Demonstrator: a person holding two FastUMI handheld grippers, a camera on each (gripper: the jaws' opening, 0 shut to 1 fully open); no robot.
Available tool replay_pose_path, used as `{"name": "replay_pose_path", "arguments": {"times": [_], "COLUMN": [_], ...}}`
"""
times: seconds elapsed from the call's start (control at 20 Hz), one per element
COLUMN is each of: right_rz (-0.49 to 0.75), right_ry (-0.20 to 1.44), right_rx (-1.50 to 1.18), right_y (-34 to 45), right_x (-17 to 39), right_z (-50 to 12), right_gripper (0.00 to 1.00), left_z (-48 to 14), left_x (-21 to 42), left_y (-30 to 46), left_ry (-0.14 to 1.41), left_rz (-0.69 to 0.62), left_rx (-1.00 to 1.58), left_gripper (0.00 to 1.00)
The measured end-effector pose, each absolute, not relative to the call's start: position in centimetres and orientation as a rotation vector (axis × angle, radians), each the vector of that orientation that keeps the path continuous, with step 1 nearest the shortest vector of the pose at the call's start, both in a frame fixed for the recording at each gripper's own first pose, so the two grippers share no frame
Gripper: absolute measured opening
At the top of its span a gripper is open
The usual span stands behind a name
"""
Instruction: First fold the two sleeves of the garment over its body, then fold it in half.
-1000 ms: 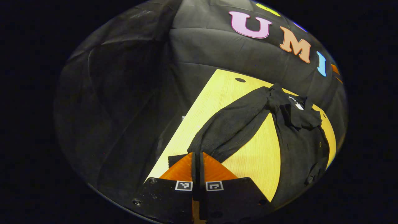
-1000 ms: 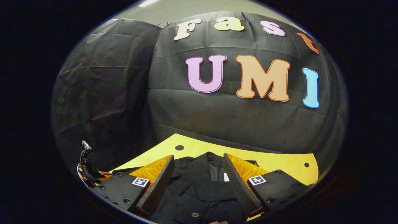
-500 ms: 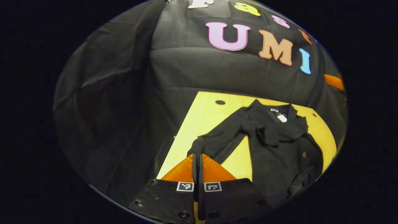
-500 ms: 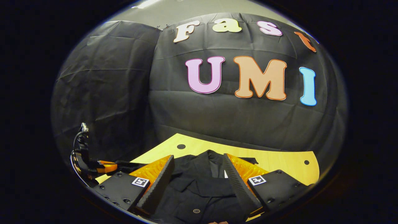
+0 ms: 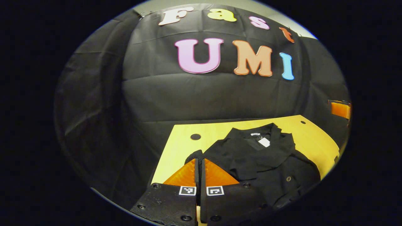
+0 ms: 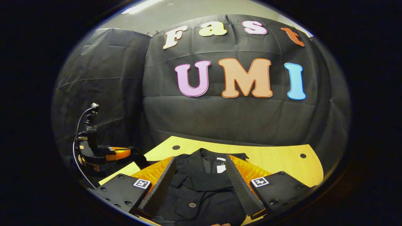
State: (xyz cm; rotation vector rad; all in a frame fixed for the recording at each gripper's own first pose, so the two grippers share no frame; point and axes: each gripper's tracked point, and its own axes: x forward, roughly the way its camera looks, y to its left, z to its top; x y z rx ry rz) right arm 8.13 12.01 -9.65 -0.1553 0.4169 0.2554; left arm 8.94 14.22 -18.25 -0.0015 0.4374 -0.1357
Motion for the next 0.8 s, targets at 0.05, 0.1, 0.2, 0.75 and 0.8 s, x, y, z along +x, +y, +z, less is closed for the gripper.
{"name": "replay_pose_path", "arguments": {"times": [0.05, 0.1, 0.2, 0.75, 0.8], "right_rz": [0.241, 0.226, 0.191, 0.008, -0.007], "right_ry": [0.415, 0.414, 0.409, 0.429, 0.432], "right_rx": [-0.142, -0.132, -0.123, -0.074, -0.071], "right_y": [11.2, 10.3, 8.3, -3.0, -3.8], "right_x": [7.7, 7.2, 6.5, 2.1, 1.7], "right_z": [-9.4, -9.3, -9.1, -9.1, -9.1], "right_gripper": [1.00, 1.00, 1.00, 0.99, 1.00], "left_z": [-17.8, -17.3, -16.6, -16.0, -16.4], "left_x": [9.7, 10.4, 12.0, 16.4, 16.4], "left_y": [13.0, 11.7, 9.1, -10.9, -12.4], "left_ry": [0.431, 0.426, 0.421, 0.429, 0.442], "left_rz": [-0.160, -0.187, -0.240, -0.555, -0.575], "left_rx": [0.010, 0.016, 0.024, 0.041, 0.040], "left_gripper": [0.00, 0.00, 0.00, 0.00, 0.00]}}
